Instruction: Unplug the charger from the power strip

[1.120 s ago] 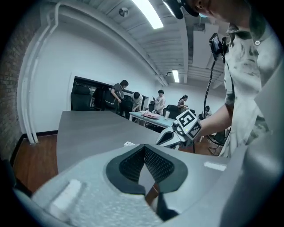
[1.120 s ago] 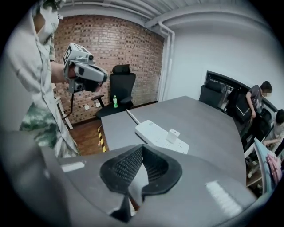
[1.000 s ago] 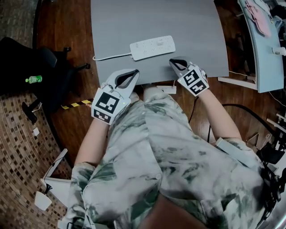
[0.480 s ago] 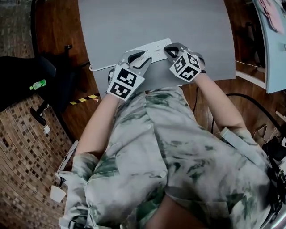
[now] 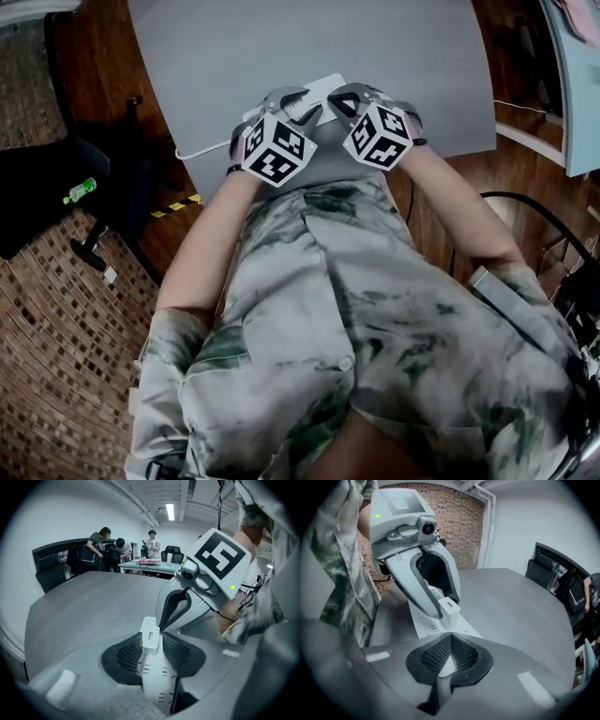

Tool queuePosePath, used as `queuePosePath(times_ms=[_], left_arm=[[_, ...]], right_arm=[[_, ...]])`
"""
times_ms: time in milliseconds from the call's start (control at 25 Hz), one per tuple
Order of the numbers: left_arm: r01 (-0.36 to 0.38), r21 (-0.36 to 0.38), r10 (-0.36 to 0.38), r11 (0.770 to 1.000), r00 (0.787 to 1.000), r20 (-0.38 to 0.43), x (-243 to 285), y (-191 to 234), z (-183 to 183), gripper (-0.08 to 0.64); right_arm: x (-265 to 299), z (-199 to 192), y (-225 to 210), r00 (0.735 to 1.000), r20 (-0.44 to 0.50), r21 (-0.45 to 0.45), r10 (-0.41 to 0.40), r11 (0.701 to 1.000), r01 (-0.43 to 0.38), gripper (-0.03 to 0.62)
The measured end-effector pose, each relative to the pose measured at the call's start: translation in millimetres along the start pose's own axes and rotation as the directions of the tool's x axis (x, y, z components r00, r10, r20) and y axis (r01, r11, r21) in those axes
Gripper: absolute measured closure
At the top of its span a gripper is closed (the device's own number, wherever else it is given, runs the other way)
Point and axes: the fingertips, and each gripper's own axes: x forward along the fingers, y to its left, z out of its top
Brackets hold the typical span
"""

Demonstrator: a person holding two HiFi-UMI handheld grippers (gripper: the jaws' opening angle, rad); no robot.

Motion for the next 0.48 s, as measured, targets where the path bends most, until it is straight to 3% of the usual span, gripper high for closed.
queuePosePath(times_ms=[160, 480], left_arm=[[0.004, 0.01, -0.004, 1.0, 0.999, -0.032, 14, 1, -2, 0.423], [0.036, 0.141, -0.025, 0.989, 0.996, -0.082, 15, -3, -1, 0.451]], right_arm=[[0, 1, 1, 0.999, 0.009, 0.029, 0.031, 0.999, -0.031, 0.595], [-1, 4, 3, 0.998, -0.005, 0.015, 0.056, 0.998, -0.056, 0.591]])
